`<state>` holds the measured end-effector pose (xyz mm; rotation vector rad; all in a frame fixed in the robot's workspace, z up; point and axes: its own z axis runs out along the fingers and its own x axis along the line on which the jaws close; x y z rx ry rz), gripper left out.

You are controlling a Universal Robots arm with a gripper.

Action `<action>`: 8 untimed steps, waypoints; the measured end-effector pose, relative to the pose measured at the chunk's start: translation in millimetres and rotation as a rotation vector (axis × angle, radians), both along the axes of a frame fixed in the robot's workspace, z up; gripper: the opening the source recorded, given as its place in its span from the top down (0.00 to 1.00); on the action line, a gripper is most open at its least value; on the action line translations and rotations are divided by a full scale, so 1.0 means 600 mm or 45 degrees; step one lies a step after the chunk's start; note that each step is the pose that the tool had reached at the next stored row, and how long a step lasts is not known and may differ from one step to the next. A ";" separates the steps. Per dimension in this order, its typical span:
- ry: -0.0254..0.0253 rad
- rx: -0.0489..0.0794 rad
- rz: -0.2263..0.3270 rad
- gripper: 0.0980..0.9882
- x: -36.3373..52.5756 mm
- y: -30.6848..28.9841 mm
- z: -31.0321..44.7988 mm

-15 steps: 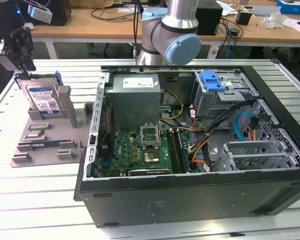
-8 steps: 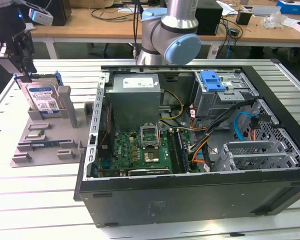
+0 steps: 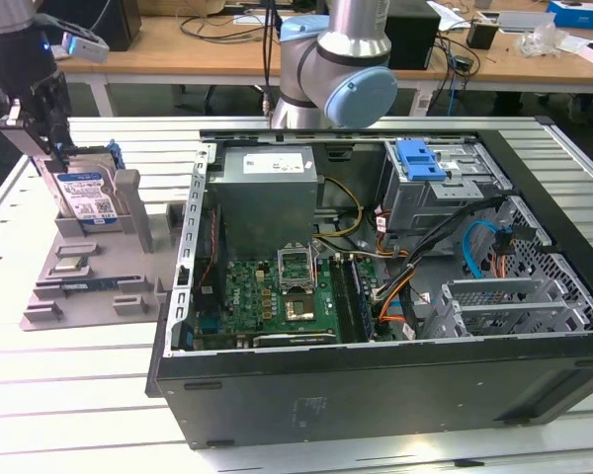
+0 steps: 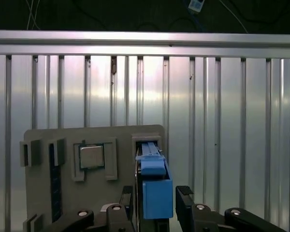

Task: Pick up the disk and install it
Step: 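Pick up the disk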

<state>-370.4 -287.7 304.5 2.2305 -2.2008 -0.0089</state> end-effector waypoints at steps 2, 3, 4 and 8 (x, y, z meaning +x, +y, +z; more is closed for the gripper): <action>0.0022 -0.002 0.013 0.57 0.001 0.0001 -0.005; 0.0039 -0.005 0.024 0.57 0.001 0.0001 -0.007; 0.0047 -0.006 0.035 0.57 0.001 0.0001 -0.008; 0.0052 -0.007 0.060 0.57 0.002 0.0003 -0.032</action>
